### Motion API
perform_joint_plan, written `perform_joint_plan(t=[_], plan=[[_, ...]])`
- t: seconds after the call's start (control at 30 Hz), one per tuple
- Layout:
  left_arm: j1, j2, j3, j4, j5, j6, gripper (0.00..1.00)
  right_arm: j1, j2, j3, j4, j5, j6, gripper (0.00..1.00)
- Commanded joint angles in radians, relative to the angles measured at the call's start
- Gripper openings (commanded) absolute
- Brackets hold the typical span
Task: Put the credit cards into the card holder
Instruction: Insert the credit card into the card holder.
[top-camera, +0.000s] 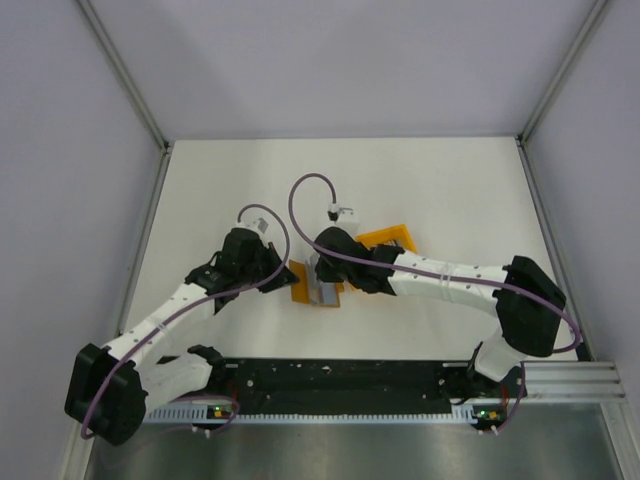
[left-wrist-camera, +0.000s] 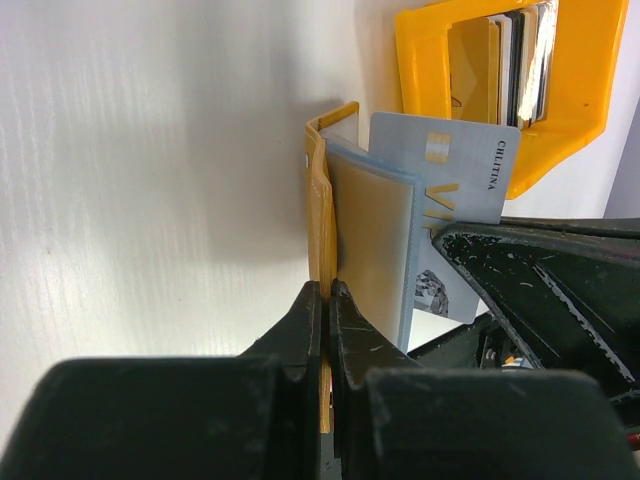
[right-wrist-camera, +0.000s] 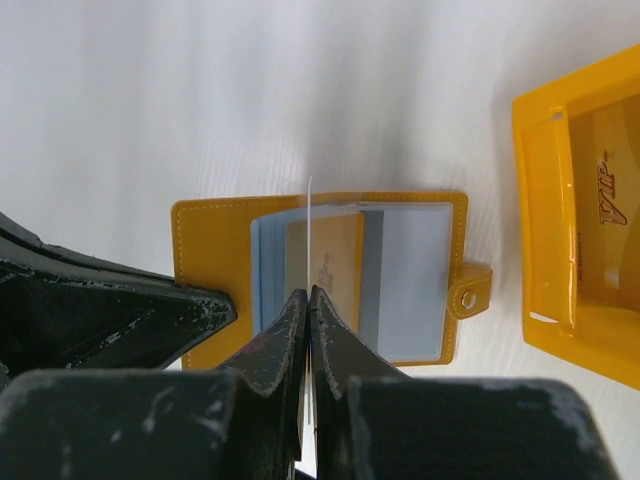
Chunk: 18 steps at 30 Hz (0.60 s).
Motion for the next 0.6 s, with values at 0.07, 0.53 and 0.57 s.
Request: perform_joint_plan(t=[0.07,0.53,0.57], plan=[[-0.002,0.000,0.004,0.036,-0.002,0.001,0.00,0.020,-0.009,0.083,-0.043,0.095,-0.035,0.00],[-0.002,0.003,0.009,0.035,-0.005,0.004,0.00,0.043,-0.020,0.129,-0.060,0.089,-0.080,0.00],[-0.003,0.003,0.009,0.035,-0.005,0.004,0.00,0.045,-0.020,0.130,-0.064,0.091,-0.081,0.00]])
